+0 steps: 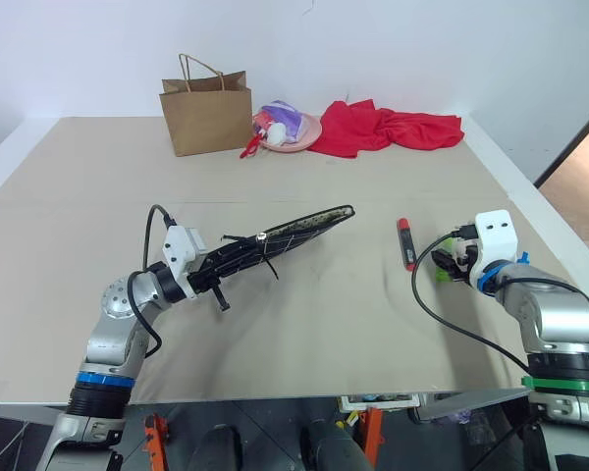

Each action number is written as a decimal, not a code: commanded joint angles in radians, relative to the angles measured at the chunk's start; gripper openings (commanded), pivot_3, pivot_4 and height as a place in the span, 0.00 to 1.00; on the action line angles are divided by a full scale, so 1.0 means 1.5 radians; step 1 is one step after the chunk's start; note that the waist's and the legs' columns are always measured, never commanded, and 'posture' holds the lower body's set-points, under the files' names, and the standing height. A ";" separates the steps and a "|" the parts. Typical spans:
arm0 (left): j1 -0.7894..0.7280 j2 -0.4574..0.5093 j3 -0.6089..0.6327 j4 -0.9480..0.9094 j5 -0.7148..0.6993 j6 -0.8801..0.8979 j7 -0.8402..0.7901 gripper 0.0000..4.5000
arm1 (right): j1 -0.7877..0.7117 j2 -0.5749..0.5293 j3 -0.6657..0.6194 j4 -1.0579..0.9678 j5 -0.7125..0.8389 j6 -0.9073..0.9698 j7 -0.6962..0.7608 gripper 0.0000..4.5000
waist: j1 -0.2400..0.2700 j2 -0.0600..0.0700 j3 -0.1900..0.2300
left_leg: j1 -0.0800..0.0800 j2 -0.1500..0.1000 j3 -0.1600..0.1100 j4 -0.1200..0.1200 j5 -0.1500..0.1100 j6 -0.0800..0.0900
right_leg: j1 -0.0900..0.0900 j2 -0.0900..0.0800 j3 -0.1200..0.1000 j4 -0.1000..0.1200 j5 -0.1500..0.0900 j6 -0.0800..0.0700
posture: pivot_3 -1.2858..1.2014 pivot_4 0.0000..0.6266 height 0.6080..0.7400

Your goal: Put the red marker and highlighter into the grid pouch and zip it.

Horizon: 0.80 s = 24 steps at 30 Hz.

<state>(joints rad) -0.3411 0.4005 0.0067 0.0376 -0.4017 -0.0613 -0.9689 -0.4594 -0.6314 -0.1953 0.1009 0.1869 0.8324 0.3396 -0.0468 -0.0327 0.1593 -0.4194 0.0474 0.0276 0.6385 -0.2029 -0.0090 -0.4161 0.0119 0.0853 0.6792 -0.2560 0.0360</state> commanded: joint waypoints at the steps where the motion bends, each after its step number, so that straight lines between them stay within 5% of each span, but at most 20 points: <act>1: -0.005 -0.004 0.006 -0.017 -0.008 -0.011 0.000 0.00 | -0.009 0.004 -0.005 0.016 -0.009 0.014 -0.016 0.98 | 0.000 0.000 0.000 | 0.000 0.000 0.000 0.000 0.000 0.000 | 0.000 0.000 0.000 0.000 0.000 0.000 | 0.52 0.24 1.00; 12: -0.006 -0.008 0.004 -0.016 -0.004 -0.012 0.001 0.00 | -0.014 0.027 -0.016 0.049 -0.007 0.000 -0.033 0.98 | 0.000 0.000 0.000 | 0.000 0.000 0.000 0.000 0.000 0.000 | 0.000 0.000 0.000 0.000 0.000 0.000 | 0.52 0.24 1.00; 15: -0.007 -0.007 0.004 -0.016 -0.003 -0.012 0.000 0.00 | -0.005 0.035 -0.028 0.053 0.000 -0.017 -0.036 0.81 | 0.000 0.000 0.000 | 0.000 0.000 0.000 0.000 0.000 0.000 | 0.000 0.000 0.000 0.000 0.000 0.000 | 0.52 0.24 1.00; 20: -0.010 -0.003 0.006 -0.017 -0.005 -0.010 -0.003 0.00 | 0.000 0.046 -0.051 0.062 0.005 -0.038 -0.050 0.25 | 0.001 0.000 0.000 | 0.000 0.000 0.000 0.000 0.000 0.000 | 0.000 0.000 0.000 0.000 0.000 0.000 | 0.52 0.24 1.00; 24: -0.012 0.001 0.006 -0.016 -0.005 -0.009 -0.007 0.00 | -0.007 0.044 -0.073 0.067 0.013 -0.042 -0.059 0.24 | 0.002 0.000 0.000 | 0.000 0.000 0.000 0.000 0.000 0.000 | 0.000 -0.001 0.000 -0.001 0.000 0.000 | 0.52 0.24 1.00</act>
<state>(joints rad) -0.3422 0.3940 0.0056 0.0376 -0.4007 -0.0619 -0.9713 -0.4715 -0.5587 -0.2640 0.1872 0.2063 0.7736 0.2747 -0.0435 -0.0326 0.1592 -0.4201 0.0467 0.0277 0.6384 -0.2028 -0.0089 -0.4157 0.0110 0.0854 0.6778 -0.2560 0.0366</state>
